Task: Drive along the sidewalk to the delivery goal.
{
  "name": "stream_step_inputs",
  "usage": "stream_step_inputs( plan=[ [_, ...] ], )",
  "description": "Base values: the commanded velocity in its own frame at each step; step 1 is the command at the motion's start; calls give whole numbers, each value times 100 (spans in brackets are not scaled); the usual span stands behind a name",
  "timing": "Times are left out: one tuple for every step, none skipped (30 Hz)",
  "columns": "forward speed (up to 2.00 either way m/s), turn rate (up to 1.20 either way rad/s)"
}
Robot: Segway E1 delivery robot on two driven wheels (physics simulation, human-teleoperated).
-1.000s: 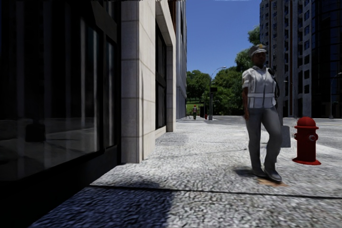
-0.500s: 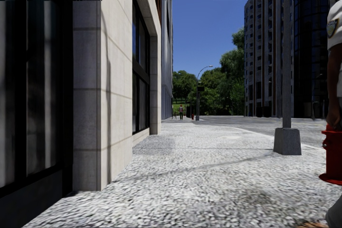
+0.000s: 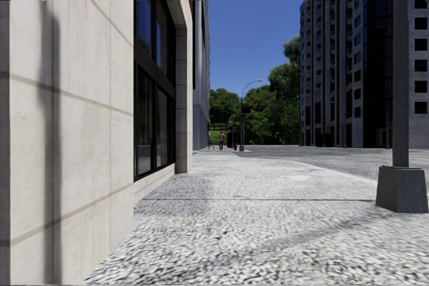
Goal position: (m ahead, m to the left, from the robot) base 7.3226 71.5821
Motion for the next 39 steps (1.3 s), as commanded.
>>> stream_step_inputs(
  plan=[
    [200, -25],
    [200, -25],
    [200, -25],
    [200, -24],
    [200, -16],
    [200, -16],
    [200, 0],
    [200, 0],
    [200, 0],
    [200, 0],
    [200, 0],
    [200, 0],
    [200, 0],
    [200, 0],
    [200, 0],
    [200, 0],
    [200, 0],
    [200, 0],
    [200, 0],
    [200, 0],
    [200, 0],
    [200, 0],
    [200, 0],
    [200, 0],
    [200, 0],
    [200, 0],
    [200, 0],
    [200, 0],
    [200, 0],
    [200, 0],
    [200, 0],
    [200, 0],
    [200, 0],
    [200, 0],
    [200, 0],
    [200, 0],
    [200, 0],
    [200, 0],
    [200, 0]
  ],
)
